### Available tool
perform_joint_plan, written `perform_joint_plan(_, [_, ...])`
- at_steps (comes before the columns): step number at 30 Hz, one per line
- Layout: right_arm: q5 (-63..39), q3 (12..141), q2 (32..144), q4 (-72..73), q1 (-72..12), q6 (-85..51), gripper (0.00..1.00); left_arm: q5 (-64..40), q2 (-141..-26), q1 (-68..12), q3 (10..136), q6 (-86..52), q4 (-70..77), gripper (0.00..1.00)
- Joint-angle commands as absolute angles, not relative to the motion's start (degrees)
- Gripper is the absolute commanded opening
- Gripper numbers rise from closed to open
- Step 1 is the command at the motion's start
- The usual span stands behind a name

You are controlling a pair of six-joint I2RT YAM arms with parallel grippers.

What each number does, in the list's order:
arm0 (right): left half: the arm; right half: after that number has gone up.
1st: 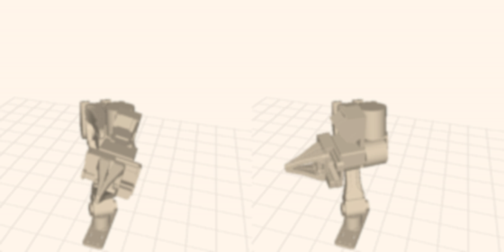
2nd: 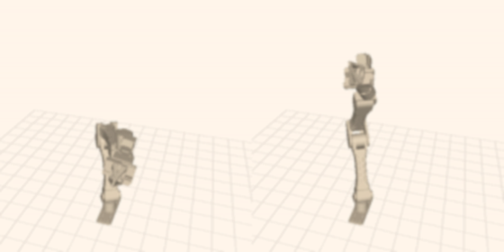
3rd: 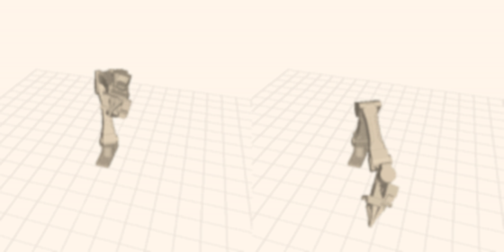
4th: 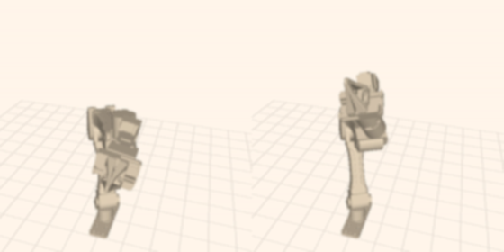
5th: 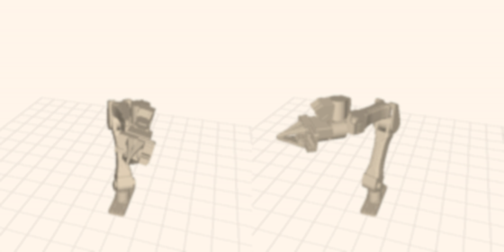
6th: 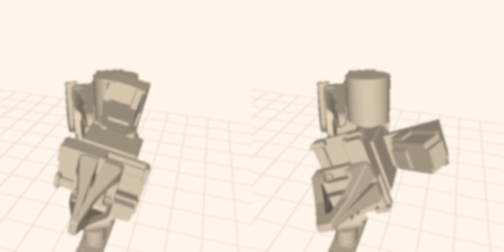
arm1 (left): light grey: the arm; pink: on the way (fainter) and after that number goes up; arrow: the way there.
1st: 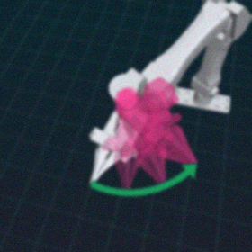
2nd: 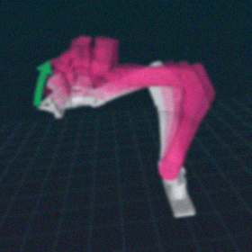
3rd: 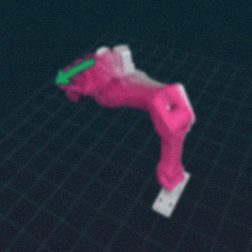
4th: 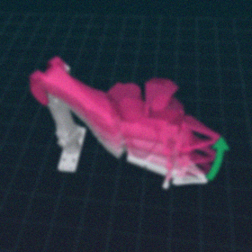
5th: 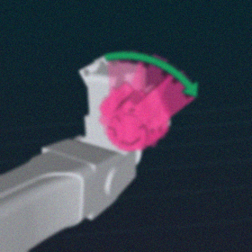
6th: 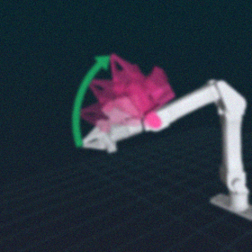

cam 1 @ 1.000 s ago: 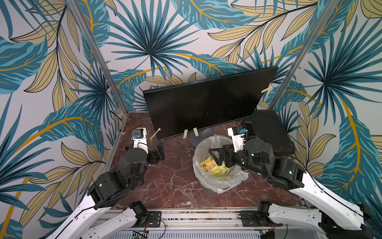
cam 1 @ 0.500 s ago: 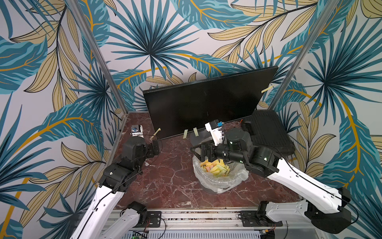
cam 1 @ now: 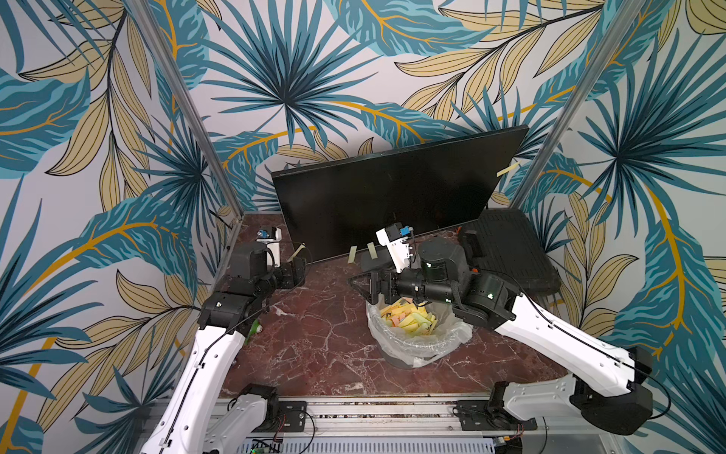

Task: Remove the sticky note from the monitor
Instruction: Tear off the sticky note from the monitor.

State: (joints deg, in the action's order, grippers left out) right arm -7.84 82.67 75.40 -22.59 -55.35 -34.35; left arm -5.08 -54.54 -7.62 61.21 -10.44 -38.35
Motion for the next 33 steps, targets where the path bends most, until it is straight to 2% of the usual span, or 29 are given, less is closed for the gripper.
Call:
perform_joint_plan(1, [-8.7, 83.6, 76.3, -20.9, -55.8, -34.9, 0.89, -8.1, -55.3, -6.9, 63.2, -8.5, -36.1, 0.83])
perform_joint_plan(15, [-8.0, 83.3, 76.2, -21.1, -56.2, -34.7, 0.89, -8.1, -57.2, -5.9, 62.3, -8.0, -34.7, 0.61])
perform_joint_plan(18, [-7.5, 83.2, 75.9, -21.3, -56.2, -34.6, 0.89, -8.2, -57.4, -5.8, 61.8, -8.1, -34.2, 0.52])
perform_joint_plan(26, [-6.3, 82.7, 75.0, -21.9, -56.2, -34.3, 0.89, -9.2, -57.3, -5.6, 61.3, -8.7, -34.4, 0.2])
perform_joint_plan(33, [-5.7, 82.0, 74.5, -22.0, -56.2, -34.2, 0.89, -9.9, -56.1, -5.6, 60.1, -9.3, -35.1, 0.04])
